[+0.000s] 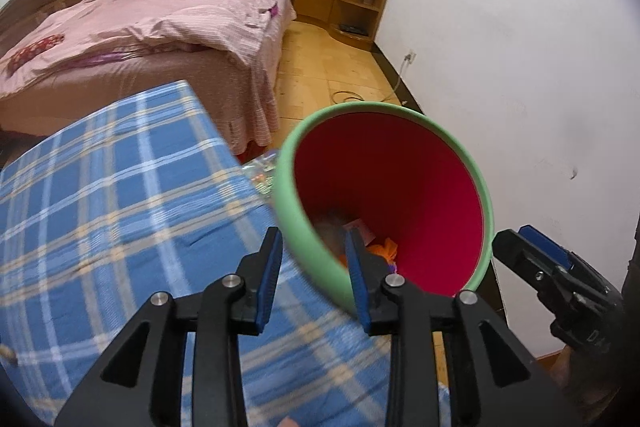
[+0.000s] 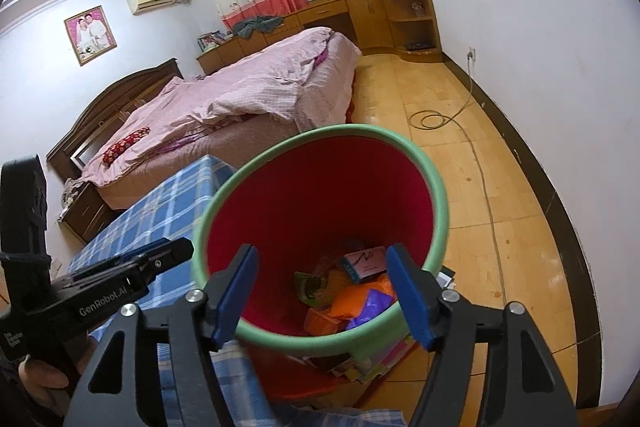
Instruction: Collect trash
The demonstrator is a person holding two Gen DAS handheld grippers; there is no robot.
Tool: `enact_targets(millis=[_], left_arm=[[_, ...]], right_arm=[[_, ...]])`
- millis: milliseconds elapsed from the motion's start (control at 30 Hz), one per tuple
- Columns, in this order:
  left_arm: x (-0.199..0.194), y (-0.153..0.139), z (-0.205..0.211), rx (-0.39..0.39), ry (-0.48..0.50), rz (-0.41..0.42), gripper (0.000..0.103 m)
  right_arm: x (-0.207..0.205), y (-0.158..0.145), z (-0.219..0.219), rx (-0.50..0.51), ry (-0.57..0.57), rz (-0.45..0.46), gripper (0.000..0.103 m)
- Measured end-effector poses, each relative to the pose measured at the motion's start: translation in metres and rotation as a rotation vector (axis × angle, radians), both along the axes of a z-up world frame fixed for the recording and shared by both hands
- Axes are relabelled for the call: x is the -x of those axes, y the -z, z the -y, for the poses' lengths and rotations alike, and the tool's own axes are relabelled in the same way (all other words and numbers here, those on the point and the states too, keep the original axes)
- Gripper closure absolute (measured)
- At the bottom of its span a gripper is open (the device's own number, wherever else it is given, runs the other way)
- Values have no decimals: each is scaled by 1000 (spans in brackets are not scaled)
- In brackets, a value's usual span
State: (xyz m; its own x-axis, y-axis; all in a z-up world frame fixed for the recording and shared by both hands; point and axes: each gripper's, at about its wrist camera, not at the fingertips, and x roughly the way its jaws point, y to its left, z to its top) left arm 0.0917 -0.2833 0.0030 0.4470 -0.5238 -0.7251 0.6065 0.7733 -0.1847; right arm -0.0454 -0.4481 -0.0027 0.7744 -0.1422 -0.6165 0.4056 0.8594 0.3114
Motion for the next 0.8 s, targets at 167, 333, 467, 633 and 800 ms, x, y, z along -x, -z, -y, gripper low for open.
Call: enact_targets(millis=[167, 333, 467, 633, 800], left_arm=[[8, -7, -33, 5, -56, 7, 71], [16, -14, -65, -2, -116, 42, 71], [25, -19, -87, -9, -163, 75, 71], [34, -25, -115, -16, -221, 111, 71], [42, -30, -140, -19, -276, 135, 71]], right_arm=[[3, -7, -26, 16, -29, 9, 25], [5, -14, -49, 21, -59, 22, 24], [7, -18, -67, 32, -83, 35, 19], [9, -27, -93, 56, -116, 50, 17], [13, -33, -117, 76, -150, 69, 16]])
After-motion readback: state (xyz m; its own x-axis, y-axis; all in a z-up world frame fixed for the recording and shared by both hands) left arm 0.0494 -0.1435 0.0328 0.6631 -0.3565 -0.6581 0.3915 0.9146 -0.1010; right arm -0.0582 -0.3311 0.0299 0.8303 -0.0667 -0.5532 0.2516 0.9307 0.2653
